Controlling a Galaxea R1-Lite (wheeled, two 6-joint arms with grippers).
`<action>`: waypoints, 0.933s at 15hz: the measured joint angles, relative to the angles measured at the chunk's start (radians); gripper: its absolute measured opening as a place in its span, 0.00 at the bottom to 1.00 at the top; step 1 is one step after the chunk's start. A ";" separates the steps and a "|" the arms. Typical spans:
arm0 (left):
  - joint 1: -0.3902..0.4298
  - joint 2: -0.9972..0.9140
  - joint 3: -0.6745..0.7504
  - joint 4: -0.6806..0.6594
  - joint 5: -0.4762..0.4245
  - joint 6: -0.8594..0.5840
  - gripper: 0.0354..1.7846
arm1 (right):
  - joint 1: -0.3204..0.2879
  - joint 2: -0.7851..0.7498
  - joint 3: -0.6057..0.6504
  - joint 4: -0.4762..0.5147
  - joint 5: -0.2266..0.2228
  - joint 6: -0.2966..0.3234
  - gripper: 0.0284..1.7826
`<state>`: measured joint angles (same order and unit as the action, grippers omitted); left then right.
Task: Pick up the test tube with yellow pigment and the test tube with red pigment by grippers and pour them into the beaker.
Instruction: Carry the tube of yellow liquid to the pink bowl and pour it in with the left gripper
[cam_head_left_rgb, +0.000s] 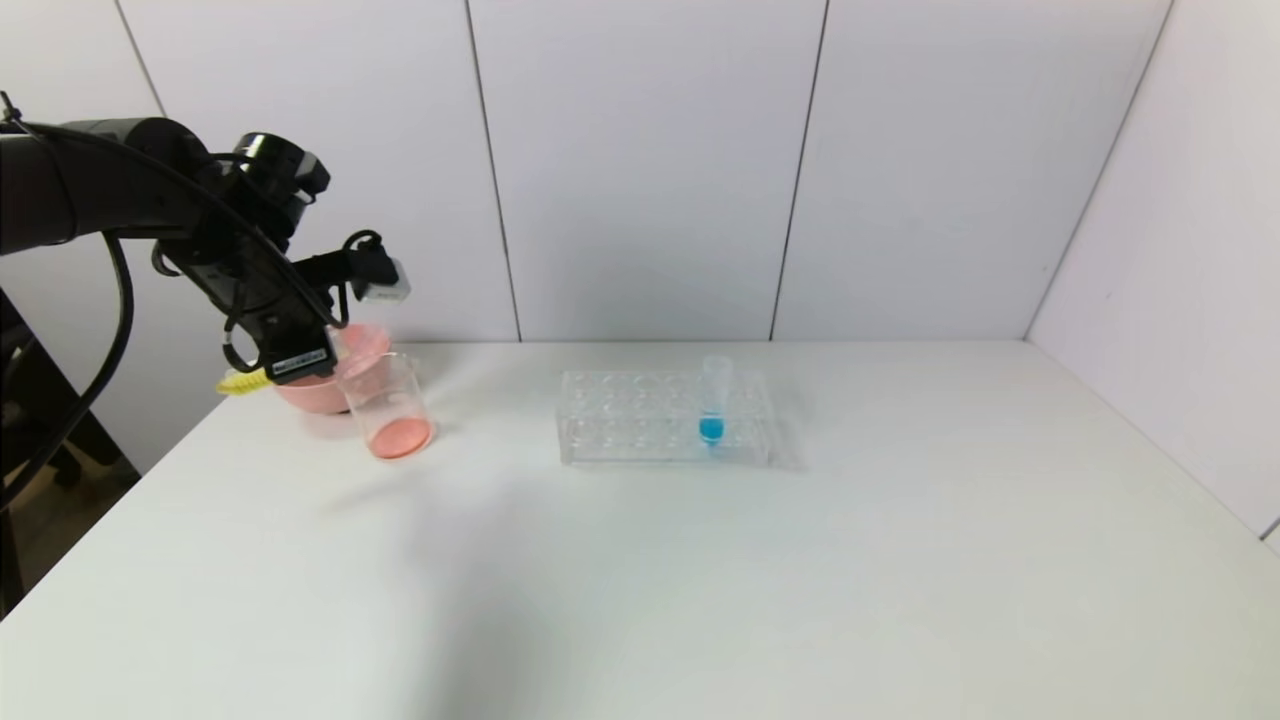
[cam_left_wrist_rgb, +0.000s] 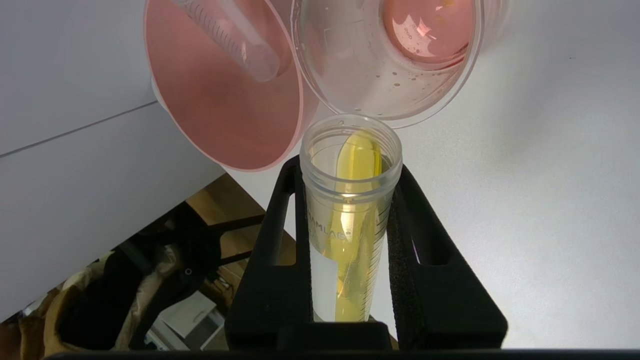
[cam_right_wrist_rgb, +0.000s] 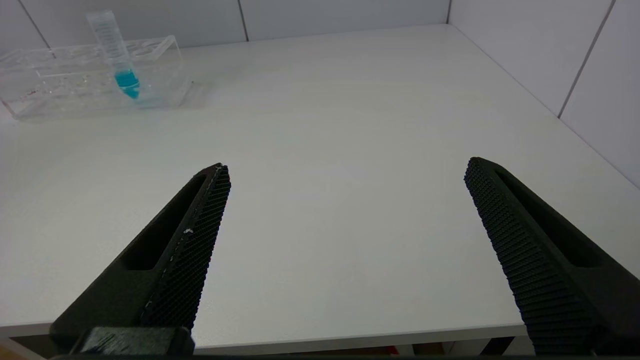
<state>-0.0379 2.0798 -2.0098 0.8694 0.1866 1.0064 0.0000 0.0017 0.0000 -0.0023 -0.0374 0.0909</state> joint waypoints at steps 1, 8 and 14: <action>-0.006 0.004 0.000 0.002 0.033 0.000 0.23 | 0.000 0.000 0.000 0.000 0.000 0.000 0.96; -0.056 0.033 0.004 0.030 0.207 -0.001 0.23 | 0.000 0.000 0.000 0.000 0.000 0.001 0.96; -0.103 0.059 0.011 0.055 0.356 -0.001 0.23 | 0.000 0.000 0.000 0.000 0.000 0.000 0.96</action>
<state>-0.1409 2.1387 -1.9987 0.9245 0.5426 1.0053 0.0000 0.0017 0.0000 -0.0028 -0.0374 0.0913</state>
